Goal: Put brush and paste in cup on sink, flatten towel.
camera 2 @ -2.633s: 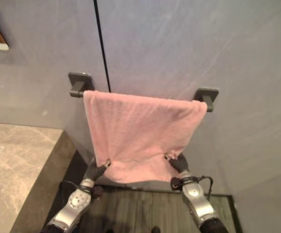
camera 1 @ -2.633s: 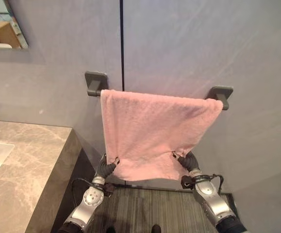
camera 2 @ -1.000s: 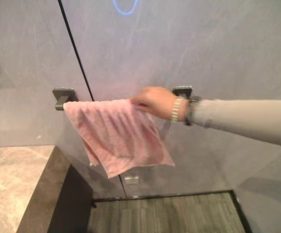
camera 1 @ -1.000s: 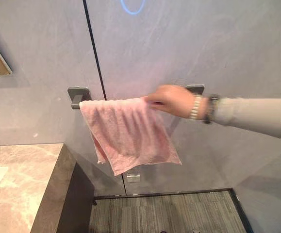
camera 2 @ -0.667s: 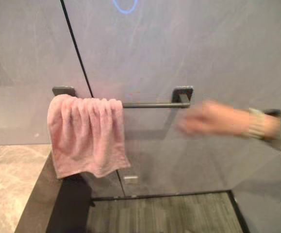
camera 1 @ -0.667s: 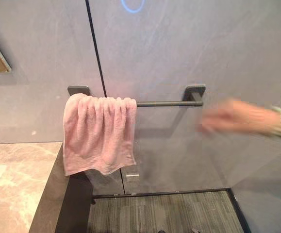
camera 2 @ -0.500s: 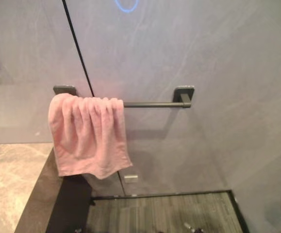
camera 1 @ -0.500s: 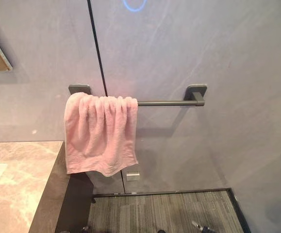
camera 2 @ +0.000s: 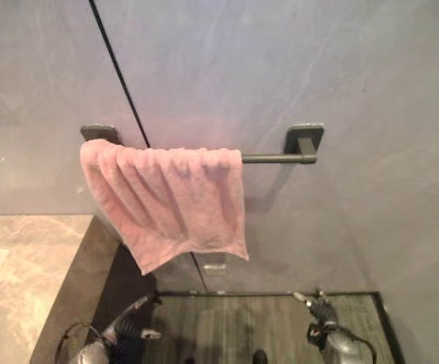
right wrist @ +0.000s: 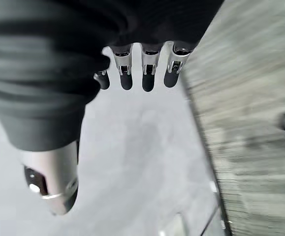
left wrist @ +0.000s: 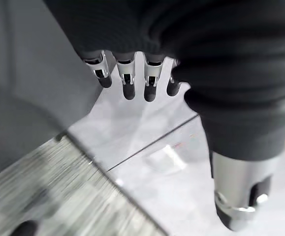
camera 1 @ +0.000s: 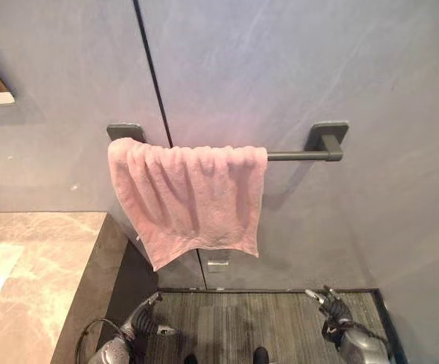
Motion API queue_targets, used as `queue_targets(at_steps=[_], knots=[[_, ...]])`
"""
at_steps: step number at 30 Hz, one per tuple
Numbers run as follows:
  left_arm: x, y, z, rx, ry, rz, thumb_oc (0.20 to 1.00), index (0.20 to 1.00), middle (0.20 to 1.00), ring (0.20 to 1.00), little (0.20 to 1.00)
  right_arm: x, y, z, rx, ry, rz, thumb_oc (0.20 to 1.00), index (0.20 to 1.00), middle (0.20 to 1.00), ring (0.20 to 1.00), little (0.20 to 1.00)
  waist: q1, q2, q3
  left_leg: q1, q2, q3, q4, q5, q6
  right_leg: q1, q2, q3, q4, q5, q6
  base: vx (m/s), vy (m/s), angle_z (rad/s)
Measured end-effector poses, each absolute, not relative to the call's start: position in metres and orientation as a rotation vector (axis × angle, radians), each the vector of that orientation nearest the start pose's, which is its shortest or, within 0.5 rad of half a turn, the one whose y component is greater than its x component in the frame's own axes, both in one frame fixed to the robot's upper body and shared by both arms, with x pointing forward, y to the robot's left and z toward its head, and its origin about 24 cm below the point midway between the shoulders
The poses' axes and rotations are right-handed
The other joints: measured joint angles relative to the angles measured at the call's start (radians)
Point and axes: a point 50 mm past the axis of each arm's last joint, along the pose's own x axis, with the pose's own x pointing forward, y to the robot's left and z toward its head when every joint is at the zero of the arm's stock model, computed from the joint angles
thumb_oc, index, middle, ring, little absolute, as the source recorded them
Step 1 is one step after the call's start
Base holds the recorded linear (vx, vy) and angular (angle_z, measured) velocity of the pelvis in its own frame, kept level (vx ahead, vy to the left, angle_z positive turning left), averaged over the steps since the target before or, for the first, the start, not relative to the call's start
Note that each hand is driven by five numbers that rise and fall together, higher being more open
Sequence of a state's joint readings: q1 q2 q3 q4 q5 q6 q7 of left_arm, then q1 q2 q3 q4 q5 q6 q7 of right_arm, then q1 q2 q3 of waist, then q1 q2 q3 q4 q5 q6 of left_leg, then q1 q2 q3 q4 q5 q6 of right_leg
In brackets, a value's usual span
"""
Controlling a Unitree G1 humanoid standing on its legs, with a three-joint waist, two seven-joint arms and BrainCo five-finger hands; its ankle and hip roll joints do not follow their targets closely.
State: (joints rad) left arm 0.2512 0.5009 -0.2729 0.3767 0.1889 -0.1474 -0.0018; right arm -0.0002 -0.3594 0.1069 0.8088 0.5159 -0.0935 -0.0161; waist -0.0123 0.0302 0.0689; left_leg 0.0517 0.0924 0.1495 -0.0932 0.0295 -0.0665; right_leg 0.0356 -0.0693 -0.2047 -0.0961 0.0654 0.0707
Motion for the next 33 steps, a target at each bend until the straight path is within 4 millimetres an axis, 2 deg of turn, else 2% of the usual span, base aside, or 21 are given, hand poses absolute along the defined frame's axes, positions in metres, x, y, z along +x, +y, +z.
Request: queue_targets(at_steps=[2, 4, 6, 7, 9, 10, 12, 13, 15, 16, 17, 21, 23, 26, 30, 32, 33], knots=[[0.152, 0.235, -0.061, 0.634, 0.502, -0.266, 1.0, 1.0, 1.0, 1.0, 1.0, 0.184, -0.263, -0.094, 0.066, 0.662, -0.268, 1.0, 1.0, 1.0, 1.0, 1.0, 0.013, -0.001, 0.001, -0.001, 0.0, -0.004, -0.001, 0.001, -0.001, 0.002, 0.0, -0.003, 0.0, -0.001, 0.001, -0.01, -0.017, 0.13], [0.151, 0.241, -0.041, 0.67, 0.448, -0.294, 1.0, 1.0, 1.0, 1.0, 1.0, 0.199, -0.265, -0.08, 0.052, 0.593, -0.252, 1.0, 1.0, 1.0, 1.0, 1.0, 0.031, 0.002, 0.011, -0.003, 0.0, -0.01, -0.004, 0.002, -0.002, 0.002, -0.001, -0.013, 0.0, -0.004, 0.003, -0.02, -0.025, 0.12], [0.155, 0.246, -0.011, 0.738, 0.359, -0.335, 1.0, 1.0, 1.0, 1.0, 1.0, 0.217, -0.263, -0.055, 0.026, 0.477, -0.196, 1.0, 1.0, 1.0, 1.0, 1.0, 0.037, 0.005, 0.016, -0.02, 0.0, -0.035, -0.004, 0.009, -0.005, -0.001, -0.001, -0.031, 0.0, -0.003, 0.002, -0.02, -0.026, 0.28], [0.161, 0.251, 0.01, 0.763, 0.288, -0.342, 1.0, 1.0, 1.0, 1.0, 1.0, 0.228, -0.263, -0.039, -0.001, 0.396, -0.169, 1.0, 1.0, 1.0, 1.0, 1.0, 0.045, 0.004, 0.019, -0.019, 0.0, -0.041, 0.0, 0.013, -0.005, 0.0, -0.001, -0.04, 0.0, -0.002, 0.0, -0.01, -0.028, 0.21], [0.166, 0.251, 0.05, 0.841, 0.187, -0.422, 1.0, 1.0, 1.0, 1.0, 1.0, 0.234, -0.265, -0.024, -0.046, 0.345, -0.136, 1.0, 1.0, 1.0, 1.0, 1.0, 0.054, -0.004, 0.024, -0.024, 0.001, -0.055, 0.0, 0.018, -0.008, 0.001, 0.001, -0.051, 0.002, -0.003, -0.001, -0.03, -0.017, 0.21], [0.169, 0.253, 0.089, 0.888, 0.096, -0.477, 1.0, 1.0, 1.0, 1.0, 1.0, 0.235, -0.274, -0.014, -0.111, 0.329, -0.115, 1.0, 1.0, 1.0, 1.0, 1.0, 0.066, -0.007, 0.024, -0.035, 0.0, -0.059, 0.001, 0.021, -0.008, -0.004, 0.0, -0.057, 0.003, -0.004, -0.001, -0.04, -0.013, 0.17], [0.174, 0.257, 0.111, 0.875, 0.064, -0.501, 1.0, 1.0, 1.0, 1.0, 1.0, 0.237, -0.285, -0.007, -0.176, 0.337, -0.103, 1.0, 1.0, 1.0, 1.0, 1.0, 0.079, 0.006, 0.028, -0.04, -0.005, -0.061, 0.0, 0.022, -0.007, -0.004, -0.005, -0.058, 0.004, -0.001, 0.0, -0.03, -0.001, 0.06], [0.172, 0.259, 0.119, 0.861, 0.106, -0.57, 1.0, 1.0, 1.0, 1.0, 1.0, 0.241, -0.288, -0.003, -0.223, 0.356, -0.061, 1.0, 1.0, 1.0, 1.0, 1.0, 0.079, 0.012, 0.03, -0.04, -0.007, -0.065, -0.004, 0.02, -0.008, -0.004, -0.007, -0.061, 0.004, -0.009, 0.006, 0.0, 0.0, 0.0], [0.167, 0.256, 0.132, 0.931, 0.202, -0.745, 1.0, 1.0, 1.0, 1.0, 1.0, 0.246, -0.292, 0.006, -0.367, 0.41, 0.065, 1.0, 1.0, 1.0, 1.0, 1.0, 0.07, 0.008, 0.035, -0.05, -0.009, -0.078, -0.003, 0.021, -0.009, -0.006, -0.009, -0.078, 0.008, -0.009, 0.011, 0.0, 0.023, 0.16], [0.166, 0.256, 0.133, 0.894, 0.209, -0.751, 1.0, 1.0, 1.0, 1.0, 1.0, 0.253, -0.296, 0.017, -0.392, 0.389, 0.077, 1.0, 1.0, 1.0, 1.0, 1.0, 0.058, 0.016, 0.032, -0.054, -0.013, -0.085, -0.001, 0.025, -0.006, -0.01, -0.012, -0.081, 0.008, -0.009, 0.011, 0.02, 0.025, 0.15], [0.162, 0.263, 0.132, 0.826, 0.224, -0.712, 1.0, 1.0, 1.0, 1.0, 1.0, 0.258, -0.294, 0.025, -0.391, 0.36, 0.098, 1.0, 1.0, 1.0, 1.0, 1.0, 0.061, 0.019, 0.037, -0.056, -0.013, -0.084, -0.004, 0.024, -0.005, -0.01, -0.013, -0.081, 0.008, -0.009, 0.01, 0.02, 0.016, 0.07], [0.163, 0.29, 0.138, 0.786, 0.237, -0.574, 1.0, 1.0, 1.0, 1.0, 1.0, 0.256, -0.286, 0.037, -0.376, 0.318, 0.18, 1.0, 1.0, 1.0, 1.0, 1.0, 0.078, 0.017, 0.038, -0.055, -0.016, -0.09, 0.001, 0.025, -0.004, -0.01, -0.014, -0.086, 0.009, -0.008, 0.009, 0.01, 0.016, 0.06], [0.176, 0.302, 0.14, 0.748, 0.172, -0.455, 1.0, 1.0, 1.0, 1.0, 1.0, 0.253, -0.282, 0.037, -0.356, 0.312, 0.194, 1.0, 1.0, 1.0, 1.0, 1.0, 0.079, 0.021, 0.037, -0.062, -0.02, -0.112, 0.001, 0.026, -0.004, -0.004, -0.017, -0.108, 0.009, -0.011, 0.011, 0.01, 0.04, 0.26], [0.195, 0.308, 0.143, 0.75, 0.114, -0.381, 1.0, 1.0, 1.0, 1.0, 1.0, 0.254, -0.28, 0.039, -0.359, 0.299, 0.191, 1.0, 1.0, 1.0, 1.0, 1.0, 0.085, 0.019, 0.038, -0.073, -0.026, -0.118, 0.001, 0.031, -0.004, -0.01, -0.024, -0.121, 0.009, -0.011, 0.012, 0.02, 0.046, 0.16], [0.206, 0.3, 0.148, 0.851, 0.074, -0.405, 1.0, 1.0, 1.0, 1.0, 1.0, 0.26, -0.271, 0.048, -0.363, 0.251, 0.212, 1.0, 1.0, 1.0, 1.0, 1.0, 0.08, 0.016, 0.039, -0.09, -0.032, -0.111, 0.001, 0.031, -0.004, -0.032, -0.031, -0.115, 0.009, -0.008, 0.016, 0.01, 0.068, -0.03], [0.212, 0.295, 0.151, 0.862, 0.042, -0.408, 1.0, 1.0, 1.0, 1.0, 1.0, 0.262, -0.267, 0.052, -0.365, 0.232, 0.224, 1.0, 1.0, 1.0, 1.0, 1.0, 0.082, 0.012, 0.044, -0.093, -0.033, -0.105, 0.001, 0.032, -0.003, -0.039, -0.032, -0.105, 0.009, -0.003, 0.017, -0.02, 0.059, -0.13], [0.218, 0.292, 0.149, 0.844, 0.02, -0.4, 1.0, 1.0, 1.0, 1.0, 1.0, 0.263, -0.263, 0.053, -0.364, 0.221, 0.225, 1.0, 1.0, 1.0, 1.0, 1.0, 0.07, 0.003, 0.046, -0.1, -0.033, -0.095, 0.001, 0.032, -0.003, -0.052, -0.032, -0.098, 0.011, 0.0, 0.019, -0.03, 0.111, -0.18]])
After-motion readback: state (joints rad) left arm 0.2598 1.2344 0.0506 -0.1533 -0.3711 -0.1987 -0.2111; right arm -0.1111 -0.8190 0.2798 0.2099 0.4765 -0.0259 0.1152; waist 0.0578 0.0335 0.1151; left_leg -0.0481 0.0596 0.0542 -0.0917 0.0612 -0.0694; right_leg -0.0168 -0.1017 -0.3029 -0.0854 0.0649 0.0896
